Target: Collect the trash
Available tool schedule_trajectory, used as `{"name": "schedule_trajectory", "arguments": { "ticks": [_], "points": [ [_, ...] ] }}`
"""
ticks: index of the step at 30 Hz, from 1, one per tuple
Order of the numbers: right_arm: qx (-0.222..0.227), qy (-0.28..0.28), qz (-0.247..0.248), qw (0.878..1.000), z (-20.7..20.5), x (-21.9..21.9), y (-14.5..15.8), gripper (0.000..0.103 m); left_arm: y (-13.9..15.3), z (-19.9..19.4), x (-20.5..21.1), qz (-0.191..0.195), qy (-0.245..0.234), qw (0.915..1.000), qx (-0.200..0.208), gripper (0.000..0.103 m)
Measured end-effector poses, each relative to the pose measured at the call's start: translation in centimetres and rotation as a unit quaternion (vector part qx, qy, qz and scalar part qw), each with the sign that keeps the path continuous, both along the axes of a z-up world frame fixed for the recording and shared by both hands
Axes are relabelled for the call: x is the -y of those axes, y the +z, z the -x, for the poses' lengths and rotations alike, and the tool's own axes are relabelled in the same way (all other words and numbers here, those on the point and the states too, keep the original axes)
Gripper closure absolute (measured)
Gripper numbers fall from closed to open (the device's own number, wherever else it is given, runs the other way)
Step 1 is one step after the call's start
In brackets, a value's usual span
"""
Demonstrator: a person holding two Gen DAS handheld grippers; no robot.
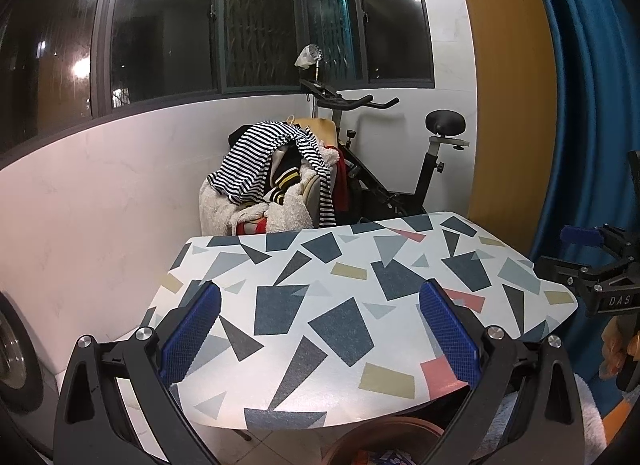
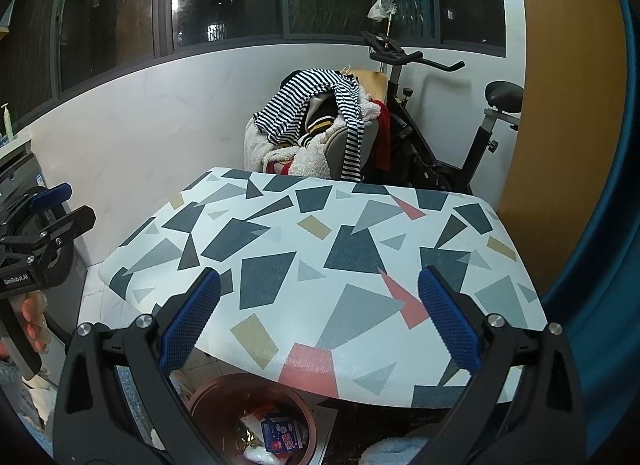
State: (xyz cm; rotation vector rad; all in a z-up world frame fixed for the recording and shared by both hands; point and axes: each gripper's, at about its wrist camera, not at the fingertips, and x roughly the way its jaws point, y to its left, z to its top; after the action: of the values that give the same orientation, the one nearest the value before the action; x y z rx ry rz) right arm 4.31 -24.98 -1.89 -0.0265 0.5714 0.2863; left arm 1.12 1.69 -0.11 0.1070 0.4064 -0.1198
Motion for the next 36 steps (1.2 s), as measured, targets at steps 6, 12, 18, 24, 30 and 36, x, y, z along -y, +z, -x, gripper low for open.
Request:
{"name": "schedule_trajectory", "arguments": {
  "ticks": [6,12,18,24,30,36],
  "points": [
    [-0.001,-0.001,0.000,1.000,-0.18,0.04,-0.03,0.006,0.06,0.16,0.11,-0.004,-0.001,1.0000,0.002,0.006],
    [-0.004,-0.002,0.000,1.000,-0.21,0.06,-0.02,0.006,0.07,0.20,0.09,-0.005,-0.001,1.0000,0.003,0.006],
    [-0.004,-0.003,-0.001,1.000,-0.20,0.08,-0.05,0.006,0.06,0.17,0.09,-0.005,-0.001,1.0000,0.002,0.006],
    [-0.004,-0.003,0.000,1.000,-0.26,0.11,-0.04,0.006,0.05,0.17,0.08,-0.005,0.000,1.0000,0.002,0.006],
    [-0.005,-0.003,0.000,1.000,-0.26,0.14,-0.03,0.006,0.00,0.17,-0.01,-0.005,0.000,1.0000,0.002,0.006],
    [-0.004,-0.003,-0.001,1.000,-0.27,0.20,0.01,0.006,-0.05,0.09,-0.19,-0.004,-0.002,1.0000,-0.001,0.006]
  ]
}}
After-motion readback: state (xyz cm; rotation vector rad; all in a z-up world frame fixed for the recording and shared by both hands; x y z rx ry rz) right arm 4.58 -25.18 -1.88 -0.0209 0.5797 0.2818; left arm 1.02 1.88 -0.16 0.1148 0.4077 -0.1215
